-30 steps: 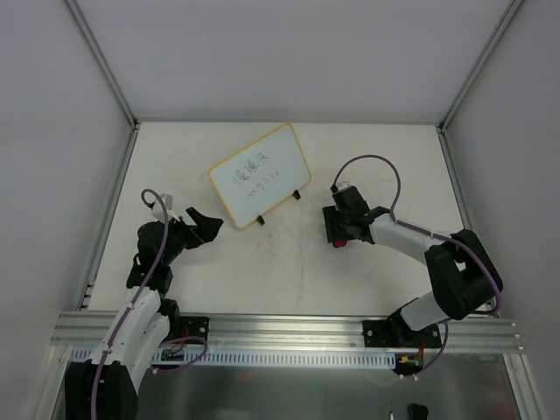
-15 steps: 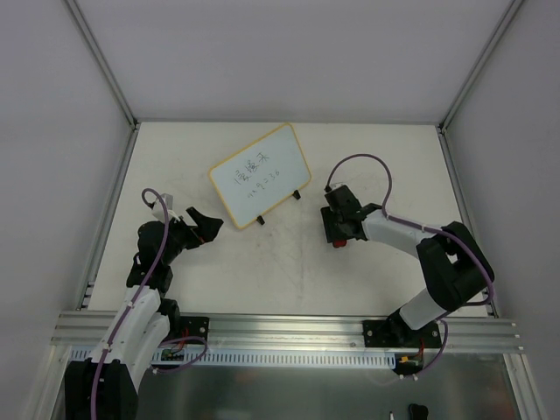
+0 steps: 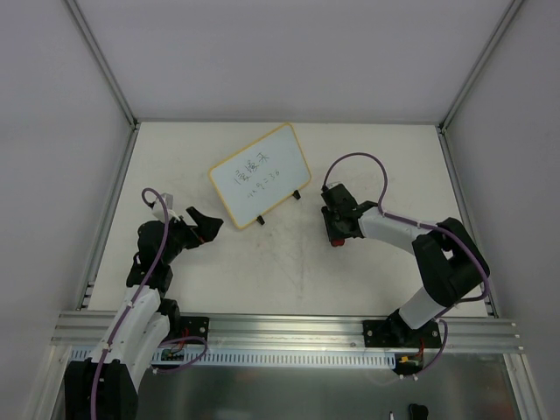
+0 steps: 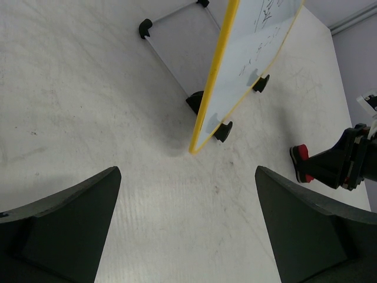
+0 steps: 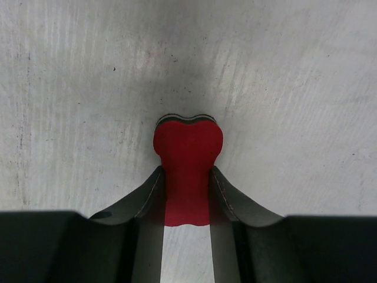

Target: Erase the whiteboard

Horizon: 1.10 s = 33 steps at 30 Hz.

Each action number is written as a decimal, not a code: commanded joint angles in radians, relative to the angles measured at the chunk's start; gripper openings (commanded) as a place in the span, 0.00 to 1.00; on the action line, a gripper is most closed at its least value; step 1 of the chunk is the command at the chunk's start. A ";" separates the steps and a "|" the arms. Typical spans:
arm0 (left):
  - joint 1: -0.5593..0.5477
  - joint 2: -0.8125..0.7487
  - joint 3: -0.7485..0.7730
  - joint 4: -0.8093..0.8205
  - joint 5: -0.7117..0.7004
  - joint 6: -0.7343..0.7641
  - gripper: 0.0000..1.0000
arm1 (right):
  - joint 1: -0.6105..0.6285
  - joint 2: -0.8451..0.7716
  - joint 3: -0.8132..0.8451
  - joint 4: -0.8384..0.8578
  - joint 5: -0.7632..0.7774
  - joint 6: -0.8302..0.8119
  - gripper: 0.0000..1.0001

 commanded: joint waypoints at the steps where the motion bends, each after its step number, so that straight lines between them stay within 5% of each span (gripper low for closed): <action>1: -0.012 0.000 0.040 0.032 -0.010 0.032 0.99 | 0.006 0.000 0.032 -0.024 0.015 -0.001 0.17; 7: -0.012 -0.023 0.019 0.089 0.023 0.047 0.99 | 0.009 -0.033 0.029 -0.022 0.014 -0.004 0.13; 26: 0.036 0.227 -0.077 0.736 0.132 0.099 0.99 | 0.044 -0.195 0.190 -0.022 -0.132 -0.025 0.06; 33: 0.226 0.560 0.005 1.055 0.410 -0.100 0.90 | 0.067 -0.175 0.313 -0.025 -0.169 -0.057 0.01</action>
